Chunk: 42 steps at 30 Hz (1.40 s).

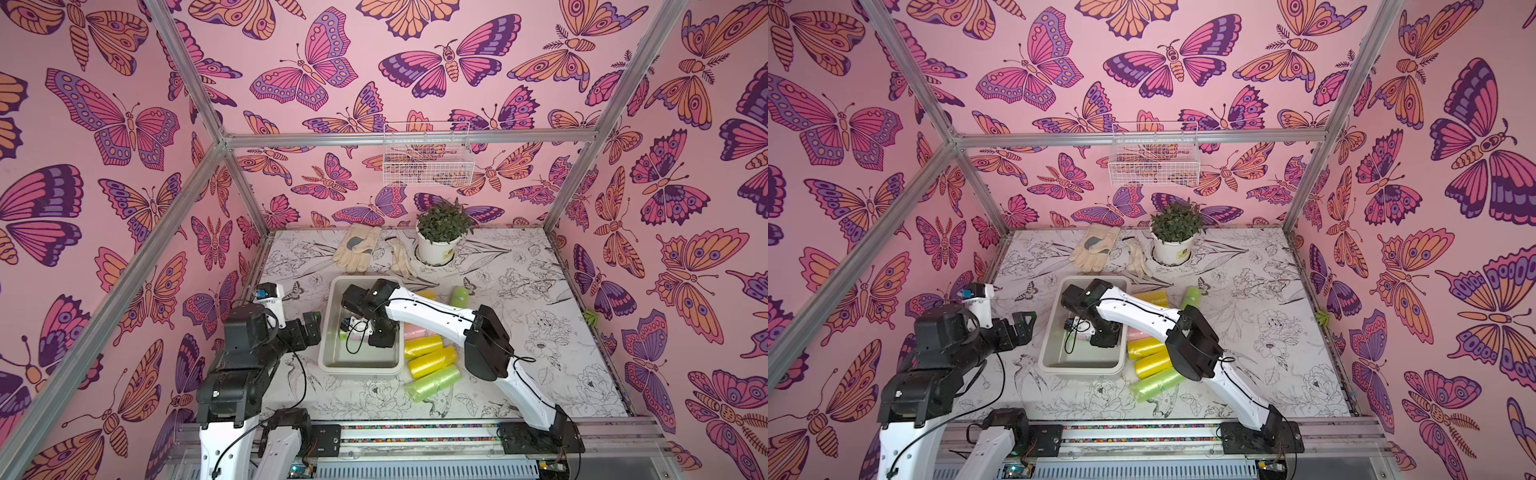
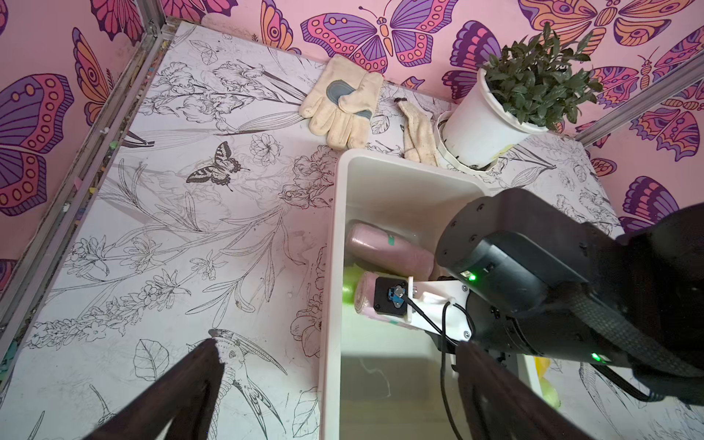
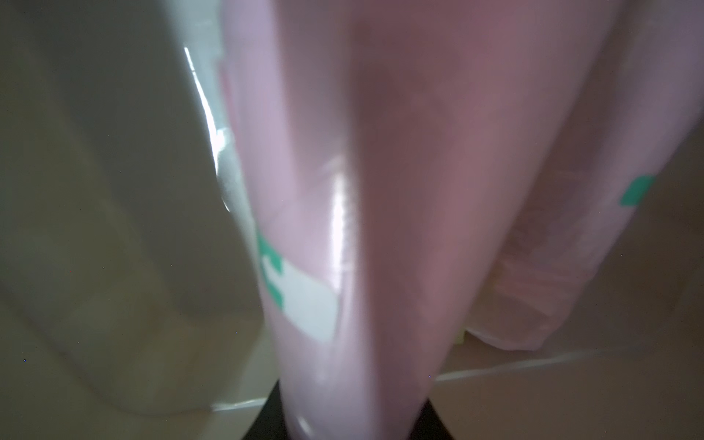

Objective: Put the roll of trash bags into the storage box
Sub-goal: Place the roll of trash bags in the storage box.

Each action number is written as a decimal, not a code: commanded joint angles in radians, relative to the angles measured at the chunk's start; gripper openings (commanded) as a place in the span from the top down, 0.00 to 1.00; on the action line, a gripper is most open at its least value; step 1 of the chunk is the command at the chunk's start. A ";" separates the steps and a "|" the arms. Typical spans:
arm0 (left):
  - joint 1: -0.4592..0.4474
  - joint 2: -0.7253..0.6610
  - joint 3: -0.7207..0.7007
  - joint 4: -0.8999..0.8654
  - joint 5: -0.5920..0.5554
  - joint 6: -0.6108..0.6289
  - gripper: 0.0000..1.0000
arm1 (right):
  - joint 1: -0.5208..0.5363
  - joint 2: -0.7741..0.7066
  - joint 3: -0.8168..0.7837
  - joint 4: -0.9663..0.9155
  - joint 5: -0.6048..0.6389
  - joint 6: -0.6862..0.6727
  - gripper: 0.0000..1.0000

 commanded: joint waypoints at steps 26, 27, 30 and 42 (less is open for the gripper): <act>0.006 -0.015 -0.020 0.023 0.018 0.018 0.00 | 0.024 -0.178 -0.024 0.003 -0.027 0.106 0.48; 0.006 -0.012 -0.020 0.023 0.023 0.017 0.00 | 0.029 -0.192 -0.025 -0.004 -0.022 0.111 0.48; 0.007 -0.006 -0.020 0.024 0.028 0.017 0.00 | 0.052 -0.238 -0.051 -0.009 -0.006 0.119 0.48; 0.006 -0.030 -0.048 0.043 -0.005 0.000 0.00 | 0.091 -0.665 -0.369 0.215 -0.010 0.251 0.49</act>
